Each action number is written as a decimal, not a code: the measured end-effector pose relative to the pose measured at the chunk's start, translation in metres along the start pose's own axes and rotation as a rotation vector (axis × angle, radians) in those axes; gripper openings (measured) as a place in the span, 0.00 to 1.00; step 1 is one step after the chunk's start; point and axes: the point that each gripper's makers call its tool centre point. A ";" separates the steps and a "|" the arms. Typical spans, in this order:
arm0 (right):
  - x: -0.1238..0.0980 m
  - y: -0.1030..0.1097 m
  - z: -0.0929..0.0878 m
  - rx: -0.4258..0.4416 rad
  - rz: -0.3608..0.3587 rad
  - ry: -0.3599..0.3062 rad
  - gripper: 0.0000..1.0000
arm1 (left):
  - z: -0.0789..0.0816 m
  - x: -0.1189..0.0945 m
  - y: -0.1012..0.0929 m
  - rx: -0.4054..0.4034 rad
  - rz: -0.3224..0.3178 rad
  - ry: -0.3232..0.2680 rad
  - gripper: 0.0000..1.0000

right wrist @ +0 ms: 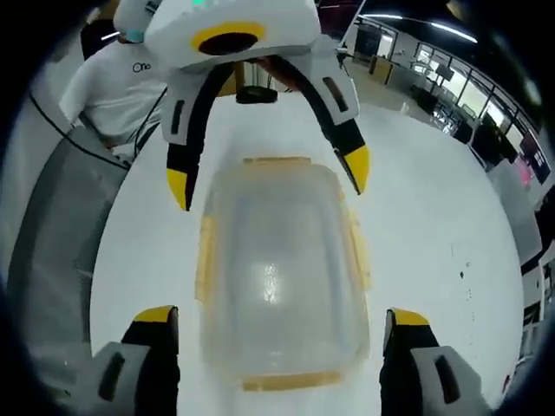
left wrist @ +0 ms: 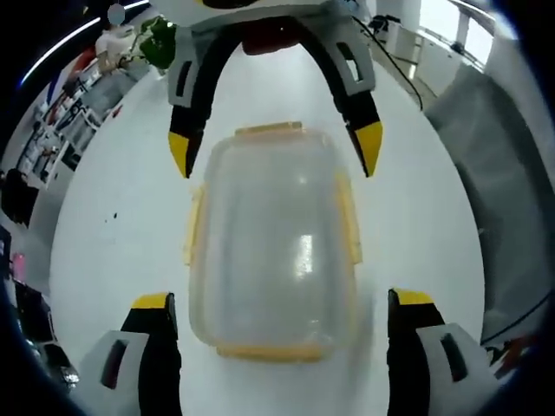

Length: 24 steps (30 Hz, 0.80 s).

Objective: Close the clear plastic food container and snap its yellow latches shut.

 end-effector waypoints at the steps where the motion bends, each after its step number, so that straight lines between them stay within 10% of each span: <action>1: 0.000 0.000 -0.001 -0.012 -0.007 0.004 0.99 | 0.001 -0.001 0.000 -0.001 0.001 -0.004 1.00; 24: -0.036 0.021 0.014 0.016 -0.093 -0.076 0.99 | 0.011 -0.029 -0.018 -0.025 0.064 -0.027 0.99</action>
Point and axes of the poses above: the point that each gripper's makers call its tool centre point, and the gripper's own axes: x roughly forward along the fingers, y roughly to its left, z roughly out of its top, and after that the axes turned 2 degrees about x, right-handed
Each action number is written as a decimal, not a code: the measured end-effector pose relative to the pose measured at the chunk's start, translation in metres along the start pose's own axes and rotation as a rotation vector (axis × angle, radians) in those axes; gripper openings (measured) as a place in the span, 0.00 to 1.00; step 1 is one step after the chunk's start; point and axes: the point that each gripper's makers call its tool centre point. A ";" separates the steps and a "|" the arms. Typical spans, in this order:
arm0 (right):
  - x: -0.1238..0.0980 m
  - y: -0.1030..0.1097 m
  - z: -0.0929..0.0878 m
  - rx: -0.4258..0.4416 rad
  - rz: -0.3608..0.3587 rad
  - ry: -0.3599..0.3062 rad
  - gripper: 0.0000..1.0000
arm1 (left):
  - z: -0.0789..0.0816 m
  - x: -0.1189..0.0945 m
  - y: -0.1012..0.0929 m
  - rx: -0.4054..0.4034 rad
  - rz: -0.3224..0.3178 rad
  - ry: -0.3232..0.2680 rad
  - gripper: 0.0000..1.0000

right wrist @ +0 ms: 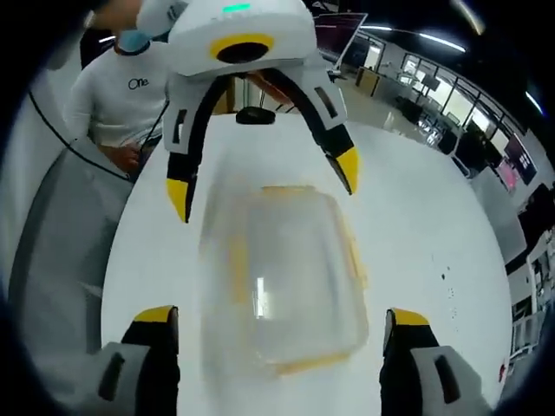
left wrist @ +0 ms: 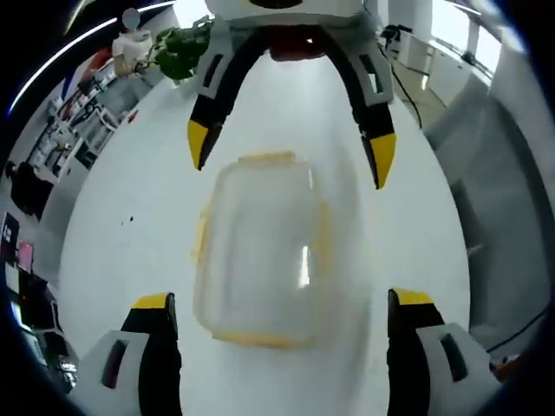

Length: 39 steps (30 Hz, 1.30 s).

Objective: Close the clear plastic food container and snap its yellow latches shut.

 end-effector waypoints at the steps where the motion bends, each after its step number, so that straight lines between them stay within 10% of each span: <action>1: -0.002 0.001 0.000 0.010 -0.005 -0.007 0.99 | 0.000 -0.002 -0.001 -0.006 0.006 -0.004 0.99; 39: -0.037 0.083 0.022 0.188 -0.065 -0.216 0.99 | 0.048 -0.050 -0.081 -0.202 0.080 -0.272 0.99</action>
Point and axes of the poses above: the point that each gripper's makers call its tool centre point, and the gripper's own axes: x roughly forward along the fingers, y roughly to its left, z roughly out of its top, and after that the axes turned 2 degrees about x, right-handed
